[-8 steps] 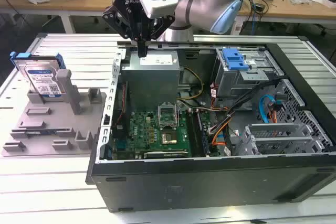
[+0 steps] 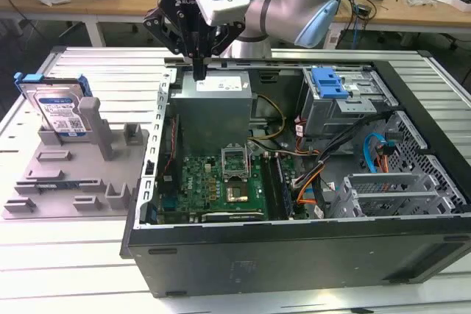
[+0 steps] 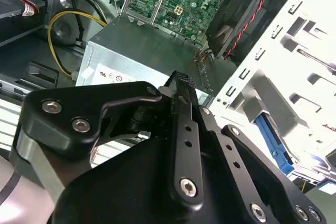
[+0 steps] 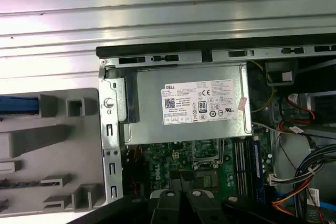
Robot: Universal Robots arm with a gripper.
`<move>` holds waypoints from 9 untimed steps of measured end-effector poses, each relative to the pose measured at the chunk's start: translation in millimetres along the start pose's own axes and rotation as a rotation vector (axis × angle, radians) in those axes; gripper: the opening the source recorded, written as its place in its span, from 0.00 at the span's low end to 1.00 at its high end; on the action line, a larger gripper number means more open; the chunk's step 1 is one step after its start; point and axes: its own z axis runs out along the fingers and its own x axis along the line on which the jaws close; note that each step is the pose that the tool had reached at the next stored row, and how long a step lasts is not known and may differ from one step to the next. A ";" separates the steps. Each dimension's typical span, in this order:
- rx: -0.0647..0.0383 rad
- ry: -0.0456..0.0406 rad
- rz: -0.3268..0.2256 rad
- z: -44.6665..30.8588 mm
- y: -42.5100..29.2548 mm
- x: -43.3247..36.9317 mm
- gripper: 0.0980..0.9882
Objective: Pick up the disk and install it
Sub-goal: 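Reach for the disk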
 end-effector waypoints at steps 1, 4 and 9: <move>0.000 -0.0001 0.000 0.2 1.9 12.3 0.01; 0.000 -0.0001 0.000 1.0 8.2 44.4 0.01; 0.000 0.0001 0.000 2.1 13.7 66.1 0.01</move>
